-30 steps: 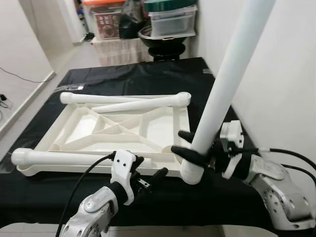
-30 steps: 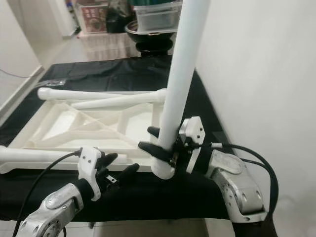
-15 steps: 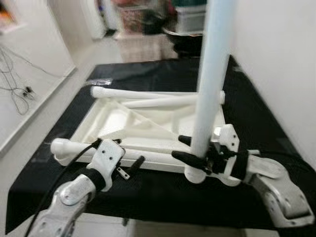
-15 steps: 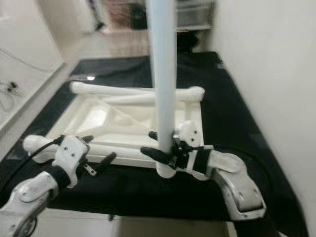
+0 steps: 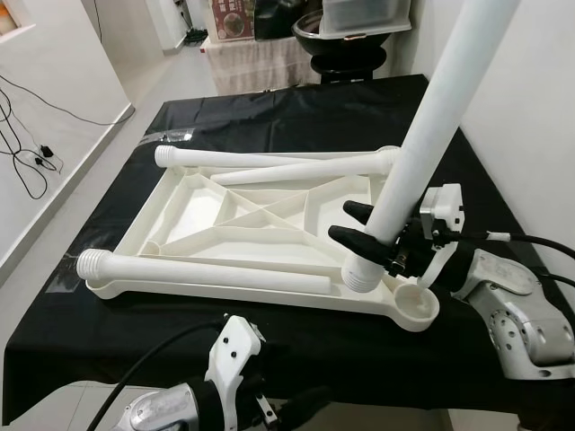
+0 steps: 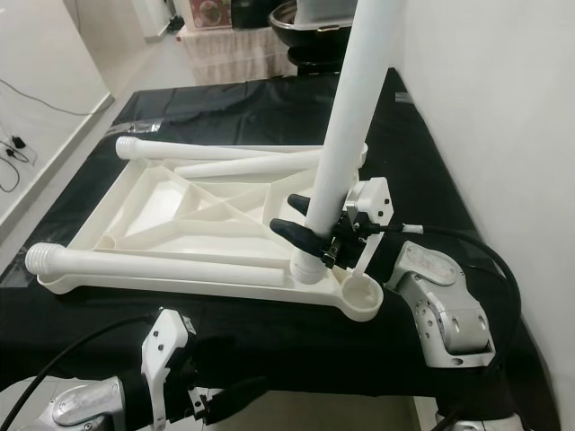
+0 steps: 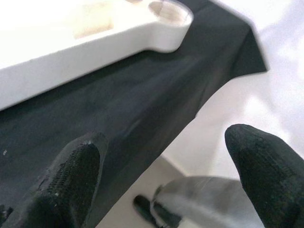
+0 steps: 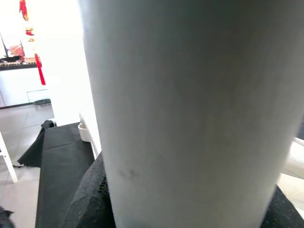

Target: Building children table

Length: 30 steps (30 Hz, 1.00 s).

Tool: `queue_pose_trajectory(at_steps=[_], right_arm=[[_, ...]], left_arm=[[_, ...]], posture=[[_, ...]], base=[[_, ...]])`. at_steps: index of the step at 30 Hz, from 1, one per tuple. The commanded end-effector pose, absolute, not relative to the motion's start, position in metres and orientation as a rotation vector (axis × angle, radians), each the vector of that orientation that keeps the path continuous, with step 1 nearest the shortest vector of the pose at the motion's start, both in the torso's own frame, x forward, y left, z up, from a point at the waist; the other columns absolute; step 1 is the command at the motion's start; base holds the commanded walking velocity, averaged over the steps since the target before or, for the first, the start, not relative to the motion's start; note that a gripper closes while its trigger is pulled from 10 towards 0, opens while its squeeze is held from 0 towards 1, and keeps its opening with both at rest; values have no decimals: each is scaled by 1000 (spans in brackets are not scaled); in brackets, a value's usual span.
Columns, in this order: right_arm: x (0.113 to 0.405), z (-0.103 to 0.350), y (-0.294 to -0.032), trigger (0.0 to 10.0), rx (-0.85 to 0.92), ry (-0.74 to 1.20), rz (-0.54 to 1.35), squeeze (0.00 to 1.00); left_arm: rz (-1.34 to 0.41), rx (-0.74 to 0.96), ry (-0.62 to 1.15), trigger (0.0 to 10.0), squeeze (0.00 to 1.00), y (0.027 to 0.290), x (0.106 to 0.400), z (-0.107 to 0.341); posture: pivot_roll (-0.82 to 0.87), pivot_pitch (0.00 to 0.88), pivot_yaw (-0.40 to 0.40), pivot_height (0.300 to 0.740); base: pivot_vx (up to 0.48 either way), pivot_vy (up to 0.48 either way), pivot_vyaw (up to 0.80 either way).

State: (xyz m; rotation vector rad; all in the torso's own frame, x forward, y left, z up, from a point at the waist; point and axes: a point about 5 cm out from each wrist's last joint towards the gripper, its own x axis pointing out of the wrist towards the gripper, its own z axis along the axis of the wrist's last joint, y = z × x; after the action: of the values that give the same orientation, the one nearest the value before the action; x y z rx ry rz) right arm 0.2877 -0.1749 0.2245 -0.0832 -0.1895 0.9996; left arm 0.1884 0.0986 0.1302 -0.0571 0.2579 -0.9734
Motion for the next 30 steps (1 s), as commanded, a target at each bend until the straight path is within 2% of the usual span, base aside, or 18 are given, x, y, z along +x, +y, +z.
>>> queue_pose_trajectory(at_steps=[1, 11, 13, 14, 17, 19, 24, 30], right_arm=[[288, 224, -173, 10000, -66, -187, 1026, 0], [279, 222, -210, 10000, -88, -109, 1062, 0], [279, 222, -210, 10000, -88, -109, 1062, 0], [279, 228, -226, 10000, -98, -107, 1031, 0], [279, 231, -231, 10000, -101, -112, 1032, 0], [273, 238, -239, 10000, -119, -108, 1093, 0], [266, 242, -240, 10000, -151, -93, 1190, 0], [264, 246, -236, 10000, -165, -80, 1289, 0]], left_arm=[[-961, -38, 278, 10000, 0, 99, 188, 123], [-876, 80, 241, 10000, 0, 107, 191, 124], [-876, 80, 241, 10000, 0, 107, 191, 124], [-826, 173, 184, 10000, 0, 112, 192, 132], [-810, 205, 156, 10000, 0, 114, 193, 136], [-831, 258, 104, 10000, 0, 114, 190, 146], [-921, 303, 71, 10000, 0, 112, 180, 160], [-997, 250, 96, 10000, 0, 110, 172, 168]], posture=[[-61, 142, 109, 740], [-55, 193, 120, 740], [-55, 193, 120, 740], [-42, 242, 135, 740], [-40, 248, 138, 740], [-23, 285, 152, 740], [-2, 330, 174, 740], [15, 355, 192, 740]], base=[[0, 0, 0], [0, 0, 0], [0, 0, 0], [0, 0, 0], [0, 0, 0], [0, 0, 0], [0, 0, 0], [0, 0, 0]])
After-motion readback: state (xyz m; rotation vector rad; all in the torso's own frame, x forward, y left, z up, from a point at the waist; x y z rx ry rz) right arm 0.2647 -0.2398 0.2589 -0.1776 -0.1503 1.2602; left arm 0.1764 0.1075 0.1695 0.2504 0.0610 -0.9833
